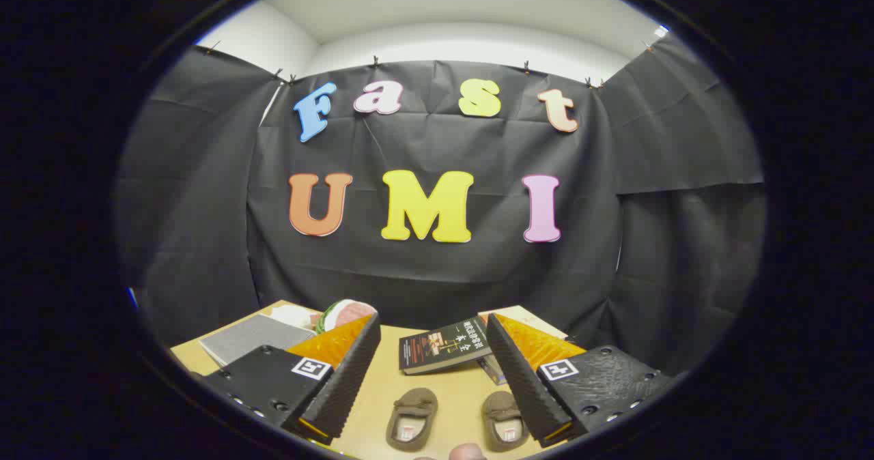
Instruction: Open the storage box then place both shoes into the box .Put the left shoe in first, then the right shoe, with the right side of both shoes facing outward in a uniform manner.
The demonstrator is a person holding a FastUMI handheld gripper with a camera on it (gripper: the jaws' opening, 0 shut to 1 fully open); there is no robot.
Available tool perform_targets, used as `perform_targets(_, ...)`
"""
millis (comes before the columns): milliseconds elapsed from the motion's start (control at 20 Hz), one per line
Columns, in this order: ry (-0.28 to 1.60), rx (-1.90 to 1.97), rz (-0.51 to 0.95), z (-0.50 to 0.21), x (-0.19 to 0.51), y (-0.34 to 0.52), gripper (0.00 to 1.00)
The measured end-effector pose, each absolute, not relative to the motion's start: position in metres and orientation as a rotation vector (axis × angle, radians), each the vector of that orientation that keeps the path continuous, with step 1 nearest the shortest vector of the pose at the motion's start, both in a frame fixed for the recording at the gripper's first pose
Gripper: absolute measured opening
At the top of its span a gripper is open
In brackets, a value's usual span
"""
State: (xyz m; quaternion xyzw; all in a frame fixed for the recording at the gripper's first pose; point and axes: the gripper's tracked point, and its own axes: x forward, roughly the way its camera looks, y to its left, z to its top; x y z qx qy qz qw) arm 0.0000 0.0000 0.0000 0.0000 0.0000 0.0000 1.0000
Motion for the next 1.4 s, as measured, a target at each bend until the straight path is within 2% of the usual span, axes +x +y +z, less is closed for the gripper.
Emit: perform_targets(1400,-0.008,0.036,0.036,0.012,0.011,0.005,0.95)
